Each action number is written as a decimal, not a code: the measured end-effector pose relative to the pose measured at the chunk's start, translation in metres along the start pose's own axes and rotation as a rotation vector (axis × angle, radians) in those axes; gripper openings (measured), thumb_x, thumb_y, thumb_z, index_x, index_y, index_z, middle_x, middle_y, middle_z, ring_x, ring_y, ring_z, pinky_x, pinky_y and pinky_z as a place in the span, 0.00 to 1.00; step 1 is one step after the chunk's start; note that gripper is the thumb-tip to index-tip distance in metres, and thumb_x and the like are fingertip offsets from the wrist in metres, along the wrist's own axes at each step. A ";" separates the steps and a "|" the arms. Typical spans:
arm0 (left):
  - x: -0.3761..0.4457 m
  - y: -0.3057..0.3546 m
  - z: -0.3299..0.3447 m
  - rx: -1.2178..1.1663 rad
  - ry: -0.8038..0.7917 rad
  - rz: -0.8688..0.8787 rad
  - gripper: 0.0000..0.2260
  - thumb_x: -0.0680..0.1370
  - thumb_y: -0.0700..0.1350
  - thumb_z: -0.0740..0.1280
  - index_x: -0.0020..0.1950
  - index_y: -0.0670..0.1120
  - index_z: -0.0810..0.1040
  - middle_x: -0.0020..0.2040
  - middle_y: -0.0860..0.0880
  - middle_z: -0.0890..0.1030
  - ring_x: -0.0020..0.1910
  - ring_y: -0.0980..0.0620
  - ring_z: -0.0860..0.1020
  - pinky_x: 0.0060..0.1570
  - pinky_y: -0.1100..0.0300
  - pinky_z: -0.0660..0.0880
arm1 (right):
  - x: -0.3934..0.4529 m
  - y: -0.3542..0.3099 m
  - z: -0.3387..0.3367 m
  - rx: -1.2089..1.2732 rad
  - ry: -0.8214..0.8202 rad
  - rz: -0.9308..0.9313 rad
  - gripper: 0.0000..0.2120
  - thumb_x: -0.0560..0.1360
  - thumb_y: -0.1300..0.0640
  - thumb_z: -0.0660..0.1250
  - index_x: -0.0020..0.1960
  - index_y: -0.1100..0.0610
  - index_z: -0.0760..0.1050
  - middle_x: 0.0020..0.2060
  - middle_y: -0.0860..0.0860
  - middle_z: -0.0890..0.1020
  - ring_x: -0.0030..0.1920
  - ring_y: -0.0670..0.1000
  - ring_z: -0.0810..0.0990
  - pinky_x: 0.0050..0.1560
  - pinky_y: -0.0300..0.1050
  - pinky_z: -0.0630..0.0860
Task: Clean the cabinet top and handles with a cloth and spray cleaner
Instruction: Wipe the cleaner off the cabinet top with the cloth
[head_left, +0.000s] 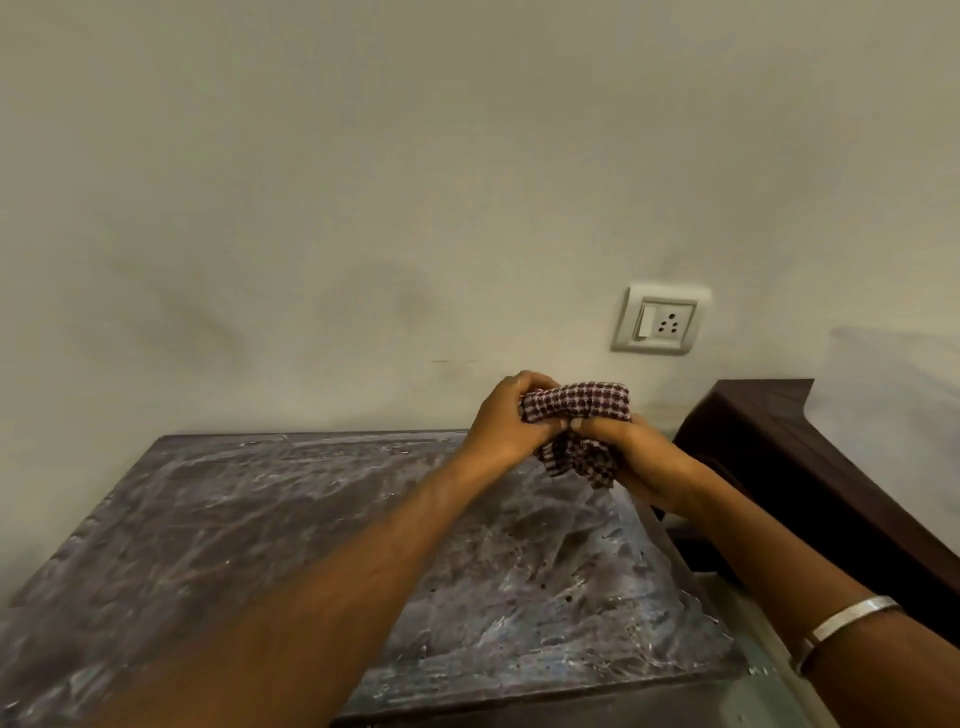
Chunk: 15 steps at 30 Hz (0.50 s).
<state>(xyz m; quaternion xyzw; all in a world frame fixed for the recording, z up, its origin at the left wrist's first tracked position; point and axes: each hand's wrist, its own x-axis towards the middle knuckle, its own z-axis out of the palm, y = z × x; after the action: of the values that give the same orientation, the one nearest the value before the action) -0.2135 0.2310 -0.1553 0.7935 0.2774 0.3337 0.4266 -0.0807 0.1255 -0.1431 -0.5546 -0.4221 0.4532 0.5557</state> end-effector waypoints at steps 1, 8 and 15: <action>0.002 -0.001 0.004 0.069 0.047 0.011 0.22 0.72 0.43 0.75 0.64 0.47 0.73 0.60 0.49 0.74 0.57 0.54 0.73 0.52 0.68 0.72 | 0.002 0.000 -0.002 -0.076 0.079 -0.016 0.12 0.77 0.61 0.62 0.60 0.60 0.75 0.54 0.61 0.82 0.54 0.58 0.81 0.57 0.53 0.78; 0.000 -0.039 -0.004 0.470 -0.004 -0.126 0.20 0.76 0.42 0.69 0.68 0.47 0.70 0.68 0.48 0.68 0.68 0.47 0.67 0.67 0.48 0.68 | 0.018 0.013 -0.035 -0.941 0.554 -0.255 0.10 0.75 0.55 0.64 0.54 0.55 0.78 0.60 0.54 0.75 0.63 0.55 0.69 0.63 0.54 0.70; -0.005 -0.059 -0.010 0.650 -0.122 -0.075 0.15 0.81 0.48 0.61 0.67 0.45 0.73 0.65 0.48 0.74 0.64 0.48 0.72 0.68 0.51 0.65 | 0.045 0.029 -0.041 -1.705 0.689 -0.266 0.22 0.72 0.48 0.65 0.61 0.59 0.72 0.57 0.56 0.77 0.62 0.58 0.72 0.69 0.65 0.53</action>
<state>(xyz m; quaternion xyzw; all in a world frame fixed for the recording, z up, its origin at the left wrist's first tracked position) -0.2337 0.2613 -0.2036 0.8958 0.3724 0.1637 0.1789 -0.0316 0.1592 -0.1753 -0.8266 -0.4844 -0.2676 0.1024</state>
